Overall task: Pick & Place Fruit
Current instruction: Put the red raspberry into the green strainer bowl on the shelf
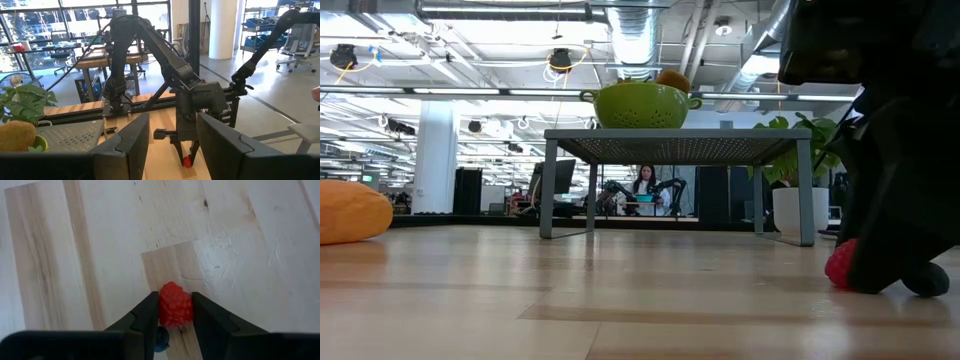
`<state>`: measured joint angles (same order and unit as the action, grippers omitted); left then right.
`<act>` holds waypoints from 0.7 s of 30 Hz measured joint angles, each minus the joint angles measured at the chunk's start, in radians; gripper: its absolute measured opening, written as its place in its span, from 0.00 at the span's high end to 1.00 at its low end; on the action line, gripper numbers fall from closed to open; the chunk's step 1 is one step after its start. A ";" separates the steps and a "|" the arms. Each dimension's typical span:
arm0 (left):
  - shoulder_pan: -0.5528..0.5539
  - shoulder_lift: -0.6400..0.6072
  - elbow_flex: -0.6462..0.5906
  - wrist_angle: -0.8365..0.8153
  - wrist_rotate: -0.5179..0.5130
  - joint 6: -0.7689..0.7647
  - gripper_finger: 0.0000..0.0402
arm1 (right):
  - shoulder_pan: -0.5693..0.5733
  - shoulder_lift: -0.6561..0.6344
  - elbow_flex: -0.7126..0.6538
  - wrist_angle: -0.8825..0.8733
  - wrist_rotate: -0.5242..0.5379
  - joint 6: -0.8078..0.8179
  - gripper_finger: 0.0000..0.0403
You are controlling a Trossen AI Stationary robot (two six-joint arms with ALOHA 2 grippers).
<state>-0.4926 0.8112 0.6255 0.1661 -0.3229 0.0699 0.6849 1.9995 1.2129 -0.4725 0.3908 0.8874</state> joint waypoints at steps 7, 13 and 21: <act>0.000 0.000 0.000 0.000 0.000 0.000 0.61 | -0.014 -0.003 -0.002 0.030 -0.001 -0.068 0.75; 0.000 0.000 0.000 0.000 0.001 0.000 0.61 | -0.052 -0.053 -0.002 0.052 0.006 -0.152 0.75; 0.000 0.000 0.000 0.000 0.005 0.000 0.61 | -0.136 -0.182 -0.002 0.094 0.003 -0.392 0.75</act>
<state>-0.4927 0.8112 0.6255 0.1661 -0.3180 0.0700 0.5490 1.8179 1.2110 -0.3787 0.3935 0.4949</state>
